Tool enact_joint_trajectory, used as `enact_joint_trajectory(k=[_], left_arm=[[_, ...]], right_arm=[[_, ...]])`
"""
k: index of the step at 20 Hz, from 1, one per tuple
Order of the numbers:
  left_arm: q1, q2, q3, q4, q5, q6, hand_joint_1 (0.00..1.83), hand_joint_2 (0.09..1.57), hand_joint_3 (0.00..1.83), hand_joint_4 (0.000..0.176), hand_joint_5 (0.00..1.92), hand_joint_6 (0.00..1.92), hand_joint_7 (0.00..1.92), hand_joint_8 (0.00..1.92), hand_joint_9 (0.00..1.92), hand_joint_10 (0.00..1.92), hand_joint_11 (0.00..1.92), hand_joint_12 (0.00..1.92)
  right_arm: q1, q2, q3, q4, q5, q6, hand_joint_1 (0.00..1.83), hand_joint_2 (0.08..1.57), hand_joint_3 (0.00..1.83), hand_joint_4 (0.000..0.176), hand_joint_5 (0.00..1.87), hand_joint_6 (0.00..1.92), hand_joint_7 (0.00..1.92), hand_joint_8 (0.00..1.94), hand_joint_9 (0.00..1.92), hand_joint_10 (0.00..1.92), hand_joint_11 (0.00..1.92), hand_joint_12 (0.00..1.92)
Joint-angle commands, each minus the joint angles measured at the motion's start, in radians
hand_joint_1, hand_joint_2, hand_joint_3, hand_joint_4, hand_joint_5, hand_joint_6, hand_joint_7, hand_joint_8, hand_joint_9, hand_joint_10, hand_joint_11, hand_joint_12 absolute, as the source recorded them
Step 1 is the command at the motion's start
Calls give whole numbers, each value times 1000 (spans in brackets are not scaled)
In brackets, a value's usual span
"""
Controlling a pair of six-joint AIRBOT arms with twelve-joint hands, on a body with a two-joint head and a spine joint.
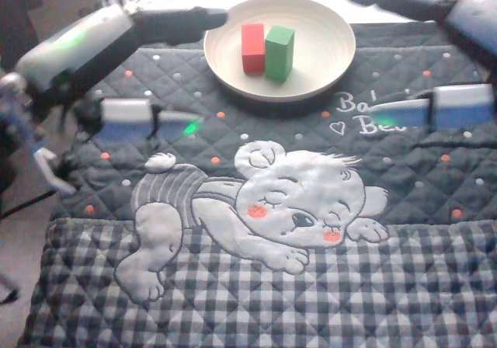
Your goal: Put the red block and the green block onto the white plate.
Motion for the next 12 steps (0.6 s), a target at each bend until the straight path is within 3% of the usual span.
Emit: enact_joint_trajectory(k=[1, 2, 3, 5, 6, 7, 9, 11, 12], left_arm=[[7, 25, -15, -31, -197, 6, 969, 967, 0, 28, 226, 0, 299, 0, 410, 0, 18, 1063], [43, 57, -56, -45, -259, 16, 951, 944, 0, 51, 173, 2, 252, 2, 357, 2, 3, 965], [95, 97, -102, -62, -331, 30, 929, 948, 0, 42, 128, 0, 214, 0, 314, 0, 0, 903], [205, 163, -197, -107, -478, 68, 839, 952, 3, 31, 112, 0, 210, 0, 273, 0, 0, 921], [240, 177, -219, -123, -519, 76, 665, 1043, 21, 3, 70, 0, 112, 0, 206, 0, 0, 859], [289, 192, -246, -146, -581, 79, 517, 1122, 25, 0, 21, 0, 40, 0, 149, 0, 0, 774], [369, 208, -283, -183, -696, 79, 244, 1236, 0, 0, 1, 0, 68, 0, 140, 0, 30, 549], [410, 217, -306, -200, -745, 51, 22, 1329, 15, 0, 31, 5, 131, 9, 139, 3, 0, 350], [407, 217, -305, -193, -746, 41, 22, 1329, 15, 0, 31, 5, 131, 9, 139, 3, 0, 350]], right_arm=[[-19, 32, -20, 44, 208, 2, 892, 895, 0, 77, 279, 13, 331, 15, 310, 10, 14, 525], [-65, 64, -58, 66, 271, 2, 836, 914, 5, 84, 270, 8, 338, 14, 330, 16, 2, 522], [-121, 99, -102, 89, 340, 2, 814, 934, 13, 99, 285, 12, 342, 13, 349, 21, 0, 519], [-254, 149, -178, 150, 478, 2, 744, 958, 7, 81, 281, 4, 366, 10, 341, 7, 0, 486], [-296, 158, -197, 171, 513, 1, 710, 961, 7, 85, 263, 1, 376, 11, 333, 2, 3, 488], [-358, 165, -224, 213, 569, 1, 705, 1001, 18, 72, 230, 0, 357, 2, 320, 0, 12, 493], [-459, 175, -281, 276, 617, 1, 594, 1046, 0, 101, 158, 0, 293, 0, 268, 0, 81, 303], [-486, 172, -306, 264, 617, 2, 599, 1065, 5, 33, 7, 0, 150, 0, 180, 0, 102, 164], [-487, 172, -310, 242, 617, 2, 599, 1065, 5, 33, 7, 0, 150, 0, 180, 0, 102, 164]])
